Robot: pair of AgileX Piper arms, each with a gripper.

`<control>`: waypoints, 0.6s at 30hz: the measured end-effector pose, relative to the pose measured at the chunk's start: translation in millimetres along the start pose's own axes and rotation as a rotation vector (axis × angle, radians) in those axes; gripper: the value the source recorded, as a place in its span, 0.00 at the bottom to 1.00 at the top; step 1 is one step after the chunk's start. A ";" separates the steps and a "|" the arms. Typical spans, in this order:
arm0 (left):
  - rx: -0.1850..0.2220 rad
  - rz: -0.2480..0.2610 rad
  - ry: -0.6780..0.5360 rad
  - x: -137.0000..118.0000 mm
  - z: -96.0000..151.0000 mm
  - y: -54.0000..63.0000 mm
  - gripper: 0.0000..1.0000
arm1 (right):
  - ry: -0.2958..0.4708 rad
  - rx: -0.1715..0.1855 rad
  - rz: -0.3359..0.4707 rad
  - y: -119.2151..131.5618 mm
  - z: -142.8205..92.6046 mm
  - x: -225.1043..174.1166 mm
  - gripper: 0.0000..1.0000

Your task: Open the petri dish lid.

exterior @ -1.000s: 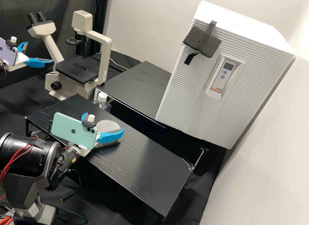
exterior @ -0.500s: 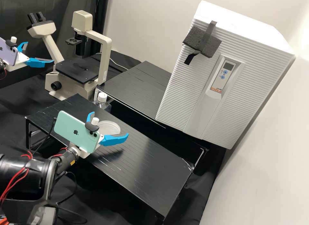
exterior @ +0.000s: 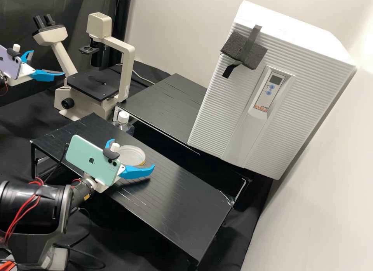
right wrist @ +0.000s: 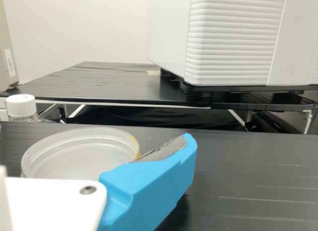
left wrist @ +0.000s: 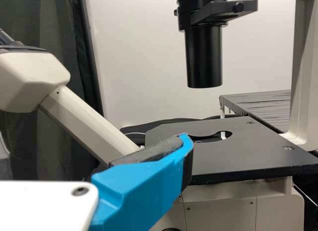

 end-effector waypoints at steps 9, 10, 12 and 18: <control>0.000 0.000 0.000 0.0 0.0 0.0 1.00 | -0.006 -0.013 -0.018 -3.8 0.8 0.7 0.00; 0.000 0.000 0.000 0.0 0.0 0.0 1.00 | -0.006 -0.013 -0.018 -3.8 0.8 0.7 0.00; 0.000 0.000 0.000 0.0 0.0 0.0 1.00 | -0.006 -0.013 -0.018 -3.8 0.8 0.7 0.00; 0.000 0.000 0.000 0.0 0.0 0.0 1.00 | -0.005 -0.014 -0.018 -3.9 0.7 0.7 0.00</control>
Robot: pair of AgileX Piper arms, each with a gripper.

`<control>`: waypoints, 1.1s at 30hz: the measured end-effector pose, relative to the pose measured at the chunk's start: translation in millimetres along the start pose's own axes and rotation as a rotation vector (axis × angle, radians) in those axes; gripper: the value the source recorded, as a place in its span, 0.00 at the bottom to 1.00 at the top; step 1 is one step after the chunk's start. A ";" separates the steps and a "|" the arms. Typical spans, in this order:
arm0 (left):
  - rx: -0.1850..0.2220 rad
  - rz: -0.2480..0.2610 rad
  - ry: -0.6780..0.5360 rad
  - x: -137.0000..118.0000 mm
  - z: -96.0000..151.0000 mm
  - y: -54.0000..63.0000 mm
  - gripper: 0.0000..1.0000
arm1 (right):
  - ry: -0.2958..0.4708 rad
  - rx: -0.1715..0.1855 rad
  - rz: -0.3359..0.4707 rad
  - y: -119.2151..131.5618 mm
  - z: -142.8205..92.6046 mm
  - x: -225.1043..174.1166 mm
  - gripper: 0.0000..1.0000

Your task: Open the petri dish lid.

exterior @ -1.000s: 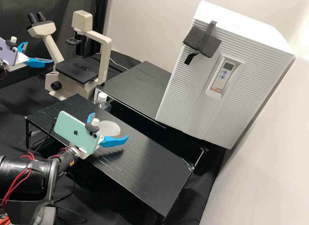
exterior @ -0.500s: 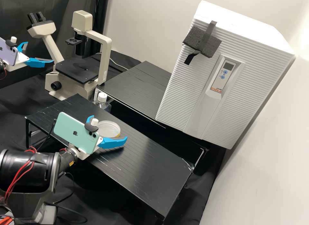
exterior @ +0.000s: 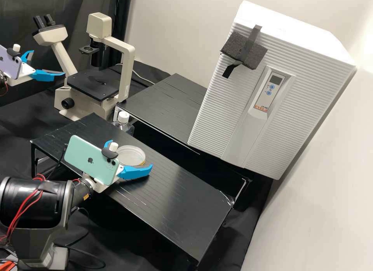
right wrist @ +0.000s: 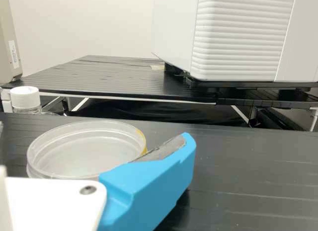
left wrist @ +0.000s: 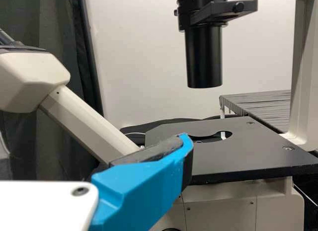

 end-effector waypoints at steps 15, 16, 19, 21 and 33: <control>0.000 0.000 0.000 0.0 0.0 0.0 1.00 | -0.007 0.000 0.006 1.0 1.0 0.4 0.00; 0.000 0.000 0.000 0.0 0.0 0.0 1.00 | -0.007 0.000 0.006 1.0 1.0 0.4 0.00; 0.000 0.000 0.000 0.0 0.0 0.0 1.00 | -0.006 0.008 0.007 1.1 1.1 0.5 0.00; 0.000 0.000 0.000 0.0 0.0 0.0 1.00 | -0.001 0.008 0.007 1.5 1.0 0.9 0.00; 0.000 0.000 0.000 0.0 0.0 0.0 1.00 | 0.007 0.002 0.003 1.2 1.8 2.8 0.00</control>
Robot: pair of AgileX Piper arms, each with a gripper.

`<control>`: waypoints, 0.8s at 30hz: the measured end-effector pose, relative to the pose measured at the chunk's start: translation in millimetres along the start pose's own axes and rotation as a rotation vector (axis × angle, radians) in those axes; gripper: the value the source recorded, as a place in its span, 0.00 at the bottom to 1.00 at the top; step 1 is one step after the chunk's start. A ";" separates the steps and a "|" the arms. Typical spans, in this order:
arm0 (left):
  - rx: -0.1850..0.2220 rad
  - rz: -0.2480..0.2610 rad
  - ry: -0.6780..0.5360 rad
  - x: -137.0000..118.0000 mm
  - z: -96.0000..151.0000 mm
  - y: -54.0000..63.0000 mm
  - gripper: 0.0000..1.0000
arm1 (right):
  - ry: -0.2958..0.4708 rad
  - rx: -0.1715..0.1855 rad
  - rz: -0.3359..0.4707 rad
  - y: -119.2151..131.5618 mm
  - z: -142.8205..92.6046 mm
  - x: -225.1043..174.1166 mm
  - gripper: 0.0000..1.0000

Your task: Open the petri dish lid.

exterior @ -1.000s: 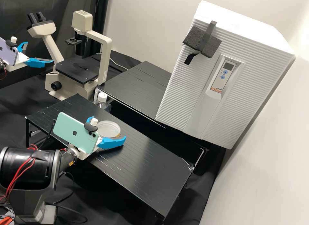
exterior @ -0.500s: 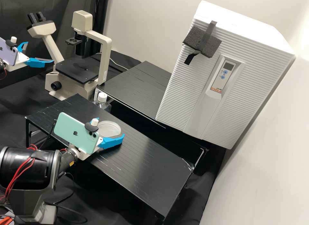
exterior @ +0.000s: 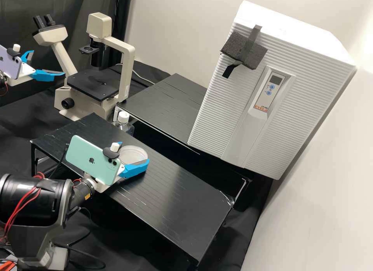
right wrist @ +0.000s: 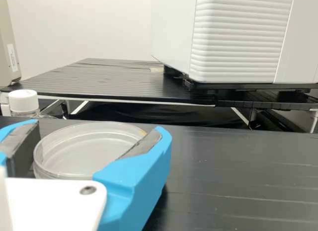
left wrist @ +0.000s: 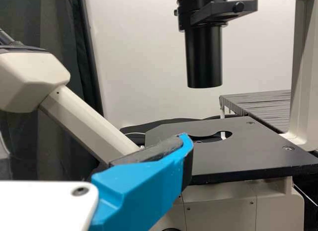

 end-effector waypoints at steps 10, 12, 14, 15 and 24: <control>0.000 0.000 0.000 0.0 0.0 0.0 1.00 | -0.001 -0.001 0.001 0.1 0.9 1.0 0.00; 0.000 0.000 0.000 0.0 0.0 0.0 1.00 | -0.001 -0.001 0.001 0.1 0.9 1.0 0.00; 0.000 0.000 0.000 0.0 0.0 0.0 1.00 | -0.001 -0.001 0.001 0.1 0.9 1.0 0.00; 0.000 0.000 0.000 0.0 0.0 0.0 1.00 | 0.001 0.001 0.003 0.6 0.6 0.8 0.00; 0.000 0.000 0.000 0.0 0.0 0.0 1.00 | -0.011 0.083 0.094 16.9 0.0 -4.6 0.00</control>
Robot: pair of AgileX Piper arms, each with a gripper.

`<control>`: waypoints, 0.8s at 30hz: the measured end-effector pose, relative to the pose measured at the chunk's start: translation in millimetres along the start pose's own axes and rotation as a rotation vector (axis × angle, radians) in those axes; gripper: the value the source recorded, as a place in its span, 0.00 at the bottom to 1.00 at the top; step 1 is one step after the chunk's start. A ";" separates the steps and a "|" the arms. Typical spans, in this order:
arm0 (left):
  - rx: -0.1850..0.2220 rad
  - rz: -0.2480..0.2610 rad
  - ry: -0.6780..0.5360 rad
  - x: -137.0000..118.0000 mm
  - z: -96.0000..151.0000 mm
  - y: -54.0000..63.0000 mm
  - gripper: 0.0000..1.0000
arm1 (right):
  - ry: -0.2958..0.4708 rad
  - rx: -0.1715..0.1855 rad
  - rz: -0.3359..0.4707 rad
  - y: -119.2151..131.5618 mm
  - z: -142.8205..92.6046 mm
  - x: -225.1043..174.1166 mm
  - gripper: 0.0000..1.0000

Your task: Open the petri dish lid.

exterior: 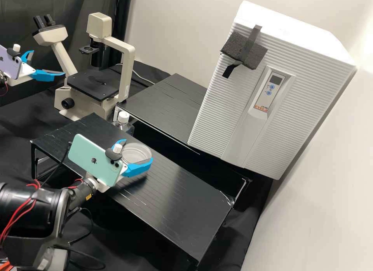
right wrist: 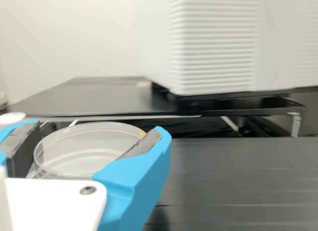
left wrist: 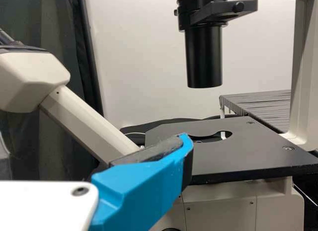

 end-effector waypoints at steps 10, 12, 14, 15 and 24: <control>0.000 0.000 0.000 0.0 0.0 0.0 1.00 | -0.105 0.006 0.103 13.2 12.3 1.8 0.00; 0.000 0.000 0.000 0.0 0.0 0.0 1.00 | -0.145 -0.011 0.123 15.4 19.0 4.7 0.00; 0.000 0.000 0.000 0.0 0.0 0.0 1.00 | -0.182 -0.019 0.140 17.5 25.1 6.9 0.00; 0.000 0.000 0.000 0.0 0.0 0.0 1.00 | -0.201 -0.019 0.154 19.2 28.2 7.7 0.00; 0.000 0.000 0.000 0.0 0.0 0.0 1.00 | -0.263 -0.025 0.211 27.7 38.0 8.9 0.00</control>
